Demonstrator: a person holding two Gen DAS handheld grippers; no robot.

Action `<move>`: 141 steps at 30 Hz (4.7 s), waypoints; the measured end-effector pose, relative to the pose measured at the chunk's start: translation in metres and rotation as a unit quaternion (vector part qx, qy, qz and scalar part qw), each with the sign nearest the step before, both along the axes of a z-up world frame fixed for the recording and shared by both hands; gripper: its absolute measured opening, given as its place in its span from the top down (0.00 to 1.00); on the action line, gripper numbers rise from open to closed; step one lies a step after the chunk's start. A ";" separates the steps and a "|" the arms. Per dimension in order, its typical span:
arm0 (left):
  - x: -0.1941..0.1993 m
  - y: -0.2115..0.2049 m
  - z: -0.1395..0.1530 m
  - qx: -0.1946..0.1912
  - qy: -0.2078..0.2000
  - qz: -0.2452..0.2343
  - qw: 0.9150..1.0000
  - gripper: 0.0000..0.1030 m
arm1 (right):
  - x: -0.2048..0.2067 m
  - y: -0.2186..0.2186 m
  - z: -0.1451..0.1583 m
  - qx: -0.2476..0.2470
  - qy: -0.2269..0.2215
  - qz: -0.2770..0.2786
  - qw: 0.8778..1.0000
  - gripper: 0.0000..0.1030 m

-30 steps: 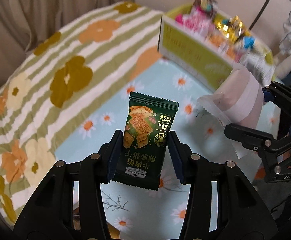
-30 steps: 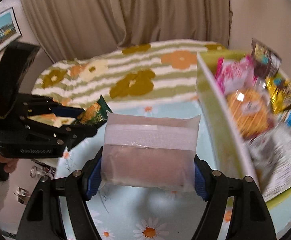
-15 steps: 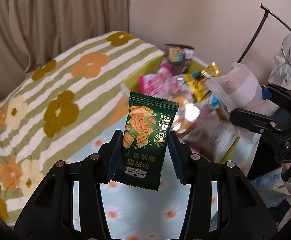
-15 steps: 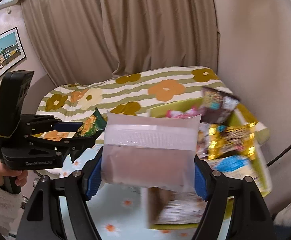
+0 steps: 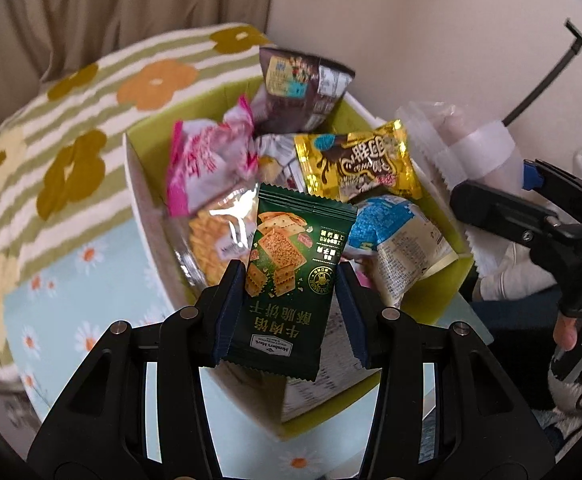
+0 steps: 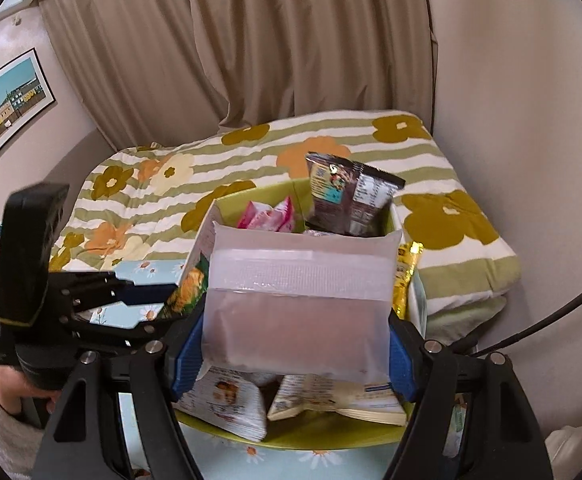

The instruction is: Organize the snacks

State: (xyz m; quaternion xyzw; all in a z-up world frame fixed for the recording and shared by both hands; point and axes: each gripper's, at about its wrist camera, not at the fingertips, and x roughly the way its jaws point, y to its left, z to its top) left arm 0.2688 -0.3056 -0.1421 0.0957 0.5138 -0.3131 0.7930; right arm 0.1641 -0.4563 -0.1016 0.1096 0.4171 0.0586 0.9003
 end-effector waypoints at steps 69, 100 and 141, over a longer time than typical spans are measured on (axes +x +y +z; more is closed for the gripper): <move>-0.268 0.229 0.162 -0.061 -0.303 0.253 0.917 0.00 | -0.195 0.145 0.108 -0.125 -0.189 -0.049 0.973 0.01; -0.268 0.227 0.160 -0.061 -0.301 0.251 0.918 0.00 | -0.200 0.151 0.111 -0.123 -0.175 -0.069 0.974 0.01; -0.268 0.218 0.158 -0.036 -0.328 0.253 0.910 0.00 | -0.198 0.148 0.100 -0.120 -0.161 -0.072 0.977 0.01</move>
